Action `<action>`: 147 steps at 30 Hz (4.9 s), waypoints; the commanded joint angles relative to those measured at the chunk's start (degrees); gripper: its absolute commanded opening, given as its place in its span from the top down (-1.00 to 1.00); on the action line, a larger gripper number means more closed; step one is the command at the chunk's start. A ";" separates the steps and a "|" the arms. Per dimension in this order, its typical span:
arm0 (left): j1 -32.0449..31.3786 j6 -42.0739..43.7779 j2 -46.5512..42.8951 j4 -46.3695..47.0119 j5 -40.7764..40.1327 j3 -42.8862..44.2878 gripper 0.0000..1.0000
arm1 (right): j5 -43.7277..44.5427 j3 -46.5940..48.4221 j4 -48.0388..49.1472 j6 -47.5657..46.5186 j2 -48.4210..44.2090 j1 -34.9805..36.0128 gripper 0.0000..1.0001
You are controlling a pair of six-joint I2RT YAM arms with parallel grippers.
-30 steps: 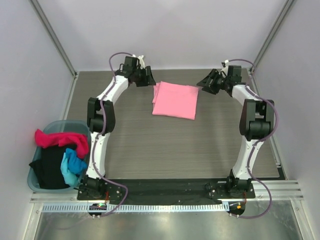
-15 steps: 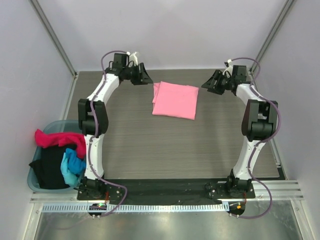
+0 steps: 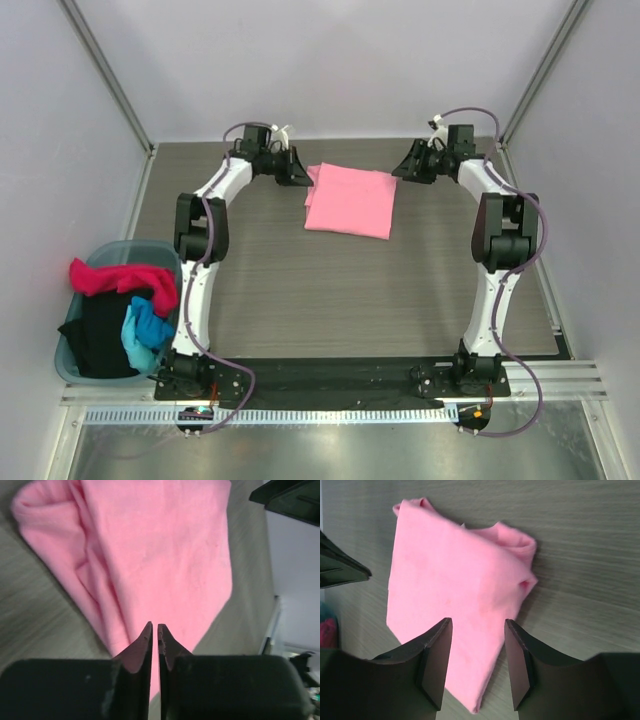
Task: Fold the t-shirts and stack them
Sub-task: Fold the tshirt
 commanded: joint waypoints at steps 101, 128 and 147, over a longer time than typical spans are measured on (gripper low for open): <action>-1.31 6.14 -5.06 -0.84 -14.67 -3.21 0.99 | -10.55 23.03 5.94 -0.99 18.57 5.98 0.97; -1.13 8.86 -24.92 -6.91 -10.80 -22.10 0.99 | -15.65 24.08 12.98 7.36 13.90 7.47 0.97; 1.07 14.13 -27.12 -11.74 -23.28 -24.13 1.00 | -13.01 32.17 14.47 7.01 23.65 12.30 0.97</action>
